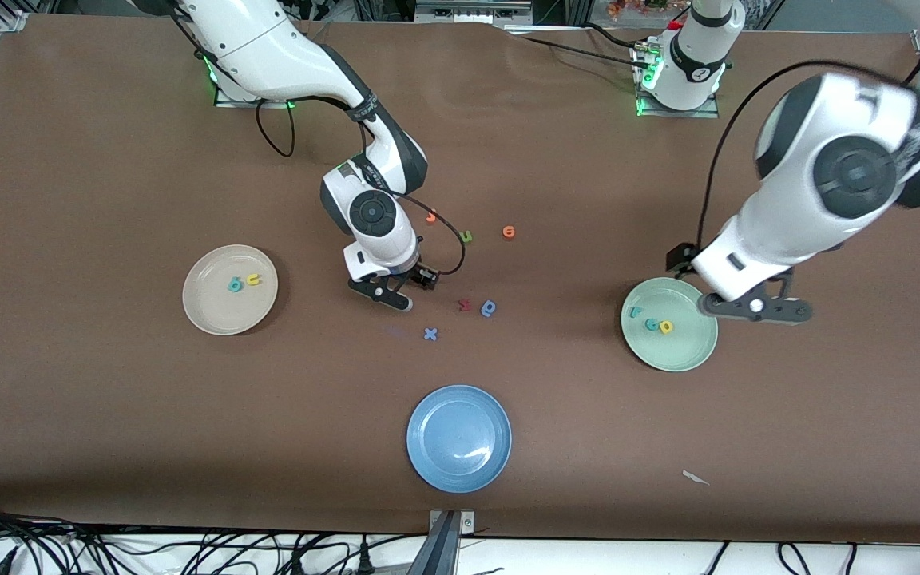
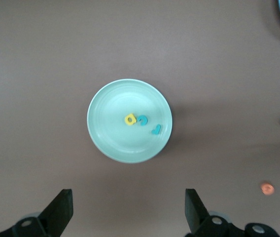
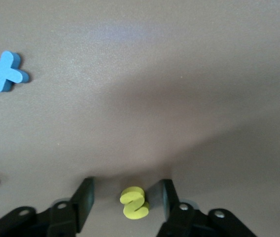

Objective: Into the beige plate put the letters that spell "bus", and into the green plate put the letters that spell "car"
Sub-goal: 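Grasp yellow z with the right gripper while the left gripper withdraws, then carry yellow z to the cream plate and release with the right gripper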

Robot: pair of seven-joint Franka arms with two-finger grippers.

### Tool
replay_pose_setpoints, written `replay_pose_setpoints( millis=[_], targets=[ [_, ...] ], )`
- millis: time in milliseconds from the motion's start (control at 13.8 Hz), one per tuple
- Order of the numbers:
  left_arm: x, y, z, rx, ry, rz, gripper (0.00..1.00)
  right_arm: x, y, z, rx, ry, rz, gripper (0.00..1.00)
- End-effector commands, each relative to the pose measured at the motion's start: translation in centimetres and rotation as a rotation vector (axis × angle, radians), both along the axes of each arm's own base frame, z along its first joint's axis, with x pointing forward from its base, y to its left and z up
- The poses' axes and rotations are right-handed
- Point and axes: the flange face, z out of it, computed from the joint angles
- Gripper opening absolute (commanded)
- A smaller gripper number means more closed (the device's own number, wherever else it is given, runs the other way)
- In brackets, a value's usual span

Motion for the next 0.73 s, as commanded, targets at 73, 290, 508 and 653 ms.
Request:
replay_pose_setpoints(
  millis=[73, 290, 508, 653],
  targets=[
    [-3.3, 3.4, 8.3, -0.052, -0.066, 0.033, 1.00, -0.3, 0.8, -0.1, -0.004, -0.002, -0.007, 0.49],
    [-6.7, 6.2, 8.8, -0.135, -0.040, 0.048, 1.00, -0.6, 1.1, -0.1, -0.001, -0.002, -0.003, 0.38],
    [-9.1, 5.8, 8.9, -0.102, -0.044, 0.035, 1.00, -0.8, 1.0, -0.5, -0.004, -0.002, 0.000, 0.23],
    [-8.9, 5.4, 8.8, -0.094, -0.059, 0.020, 1.00, -1.1, 1.1, -0.7, -0.004, -0.002, 0.003, 0.20]
  ],
)
